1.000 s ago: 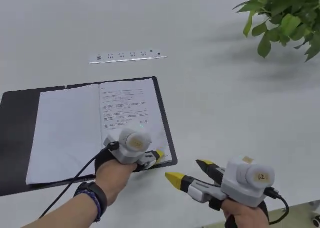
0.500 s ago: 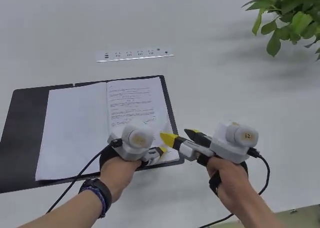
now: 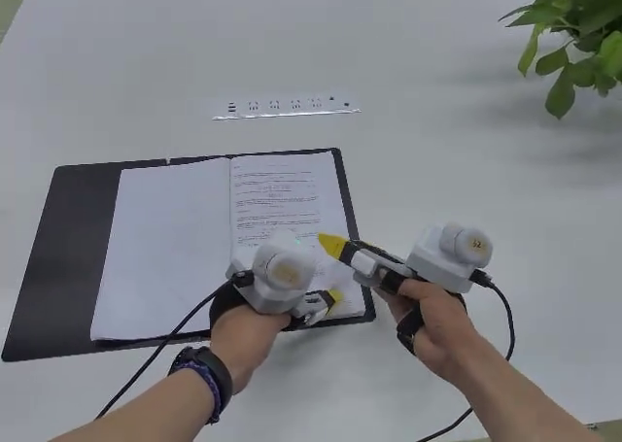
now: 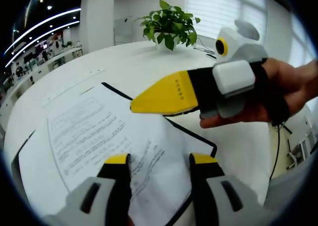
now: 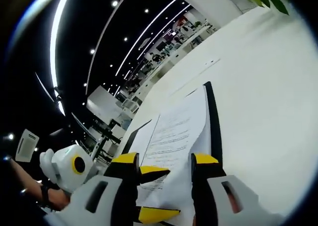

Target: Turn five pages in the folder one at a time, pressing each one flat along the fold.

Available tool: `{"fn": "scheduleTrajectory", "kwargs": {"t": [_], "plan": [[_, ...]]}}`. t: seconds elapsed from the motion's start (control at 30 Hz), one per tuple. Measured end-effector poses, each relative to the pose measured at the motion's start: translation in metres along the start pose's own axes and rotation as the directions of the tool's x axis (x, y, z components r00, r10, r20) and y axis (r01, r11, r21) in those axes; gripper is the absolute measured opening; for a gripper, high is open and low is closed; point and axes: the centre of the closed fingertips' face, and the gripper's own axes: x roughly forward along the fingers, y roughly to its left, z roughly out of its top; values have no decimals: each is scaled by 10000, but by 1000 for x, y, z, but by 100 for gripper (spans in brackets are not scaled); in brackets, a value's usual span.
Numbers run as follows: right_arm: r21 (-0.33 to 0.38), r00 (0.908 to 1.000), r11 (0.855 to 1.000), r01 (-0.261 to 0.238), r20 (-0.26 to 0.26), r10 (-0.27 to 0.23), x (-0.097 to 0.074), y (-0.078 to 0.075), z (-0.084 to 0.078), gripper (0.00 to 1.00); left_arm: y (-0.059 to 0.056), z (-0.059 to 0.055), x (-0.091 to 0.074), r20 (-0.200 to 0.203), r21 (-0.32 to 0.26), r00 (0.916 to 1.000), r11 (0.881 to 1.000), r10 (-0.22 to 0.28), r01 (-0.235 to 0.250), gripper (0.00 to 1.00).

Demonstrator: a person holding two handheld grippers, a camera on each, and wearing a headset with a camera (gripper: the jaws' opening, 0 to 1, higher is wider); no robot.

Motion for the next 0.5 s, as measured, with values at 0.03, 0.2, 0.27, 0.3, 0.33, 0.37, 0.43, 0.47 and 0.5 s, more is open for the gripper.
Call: {"fn": "scheduleTrajectory", "kwargs": {"t": [0.03, 0.2, 0.27, 0.3, 0.33, 0.37, 0.43, 0.47, 0.5], "plan": [[17, 10000, 10000, -35, -10, 35, -1, 2, -2, 38, 0, -1, -1, -7, -46, 10000, 10000, -12, 12, 47], [478, 9999, 9988, -96, 108, 91, -8, 0, -6, 23, -15, -7, -12, -451, -397, 9978, 9981, -487, 469, 62], [499, 9998, 9986, -157, 91, 153, -11, 1, -10, 15, -17, -9, -16, -477, -578, 9976, 9972, -503, 476, 66], [503, 9998, 9985, -197, 74, 194, -12, 2, -12, 14, -17, -10, -20, -451, -685, 9978, 9967, -477, 446, 67], [537, 9997, 9983, -243, 32, 242, -12, 3, -15, 13, -18, -10, -21, -445, -711, 9979, 9965, -474, 441, 67], [612, 9995, 9976, -314, -39, 317, -14, 4, -18, 11, -20, -10, -26, -419, -747, 9980, 9962, -470, 437, 68], [635, 9993, 9974, -349, -125, 358, -16, 6, -23, 8, -20, -11, -32, -384, -790, 9984, 9962, -407, 376, 69], [629, 9992, 9974, -352, -154, 362, -17, 7, -24, 5, -19, -11, -35, -344, -806, 9987, 9961, -379, 350, 69], [623, 9992, 9975, -341, -203, 354, -17, 8, -27, 4, -18, -11, -39, -273, -890, 9991, 9956, -316, 290, 69]]}}
